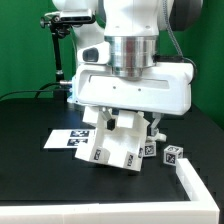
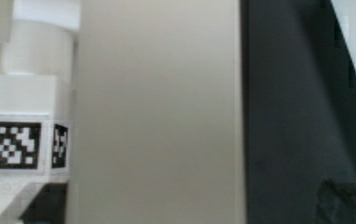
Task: Assemble chair
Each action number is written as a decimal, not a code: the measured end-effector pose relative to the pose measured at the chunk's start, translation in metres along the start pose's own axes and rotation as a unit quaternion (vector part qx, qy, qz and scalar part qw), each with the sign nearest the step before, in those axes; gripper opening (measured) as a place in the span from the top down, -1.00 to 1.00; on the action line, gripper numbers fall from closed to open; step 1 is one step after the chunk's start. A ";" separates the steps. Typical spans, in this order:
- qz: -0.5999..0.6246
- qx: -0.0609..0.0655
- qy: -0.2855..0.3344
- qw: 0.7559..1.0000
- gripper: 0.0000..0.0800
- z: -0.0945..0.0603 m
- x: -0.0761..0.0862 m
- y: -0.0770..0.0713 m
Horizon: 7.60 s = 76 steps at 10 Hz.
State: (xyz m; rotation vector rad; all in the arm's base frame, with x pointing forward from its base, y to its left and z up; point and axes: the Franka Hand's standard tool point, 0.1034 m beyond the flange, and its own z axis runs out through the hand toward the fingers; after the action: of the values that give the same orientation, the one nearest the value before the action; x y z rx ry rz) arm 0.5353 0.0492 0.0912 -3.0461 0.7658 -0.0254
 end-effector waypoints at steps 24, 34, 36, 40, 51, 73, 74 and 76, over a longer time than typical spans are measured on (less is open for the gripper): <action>-0.016 0.017 0.001 1.000 -0.62 -0.026 -0.015 0.004; -0.015 0.017 0.012 1.000 -0.62 -0.006 -0.075 0.005; -0.018 0.019 0.017 1.000 -0.62 -0.007 -0.074 0.004; -0.008 0.027 0.035 0.999 -0.62 -0.008 -0.074 -0.007; -0.102 0.002 0.047 0.994 -0.62 0.007 -0.018 0.047; -0.141 -0.027 0.100 0.985 -0.62 0.035 0.051 0.048; -0.141 -0.027 0.100 0.985 -0.62 0.035 0.051 0.048; -0.141 -0.027 0.100 0.985 -0.62 0.035 0.051 0.048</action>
Offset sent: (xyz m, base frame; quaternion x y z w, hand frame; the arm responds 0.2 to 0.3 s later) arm -0.0042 -0.0070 -0.0100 -0.0262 0.0149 -0.0540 0.9981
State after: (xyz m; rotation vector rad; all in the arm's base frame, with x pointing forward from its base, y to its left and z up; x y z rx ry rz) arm 0.5582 -0.0176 0.0566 -3.2106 0.3353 -0.3212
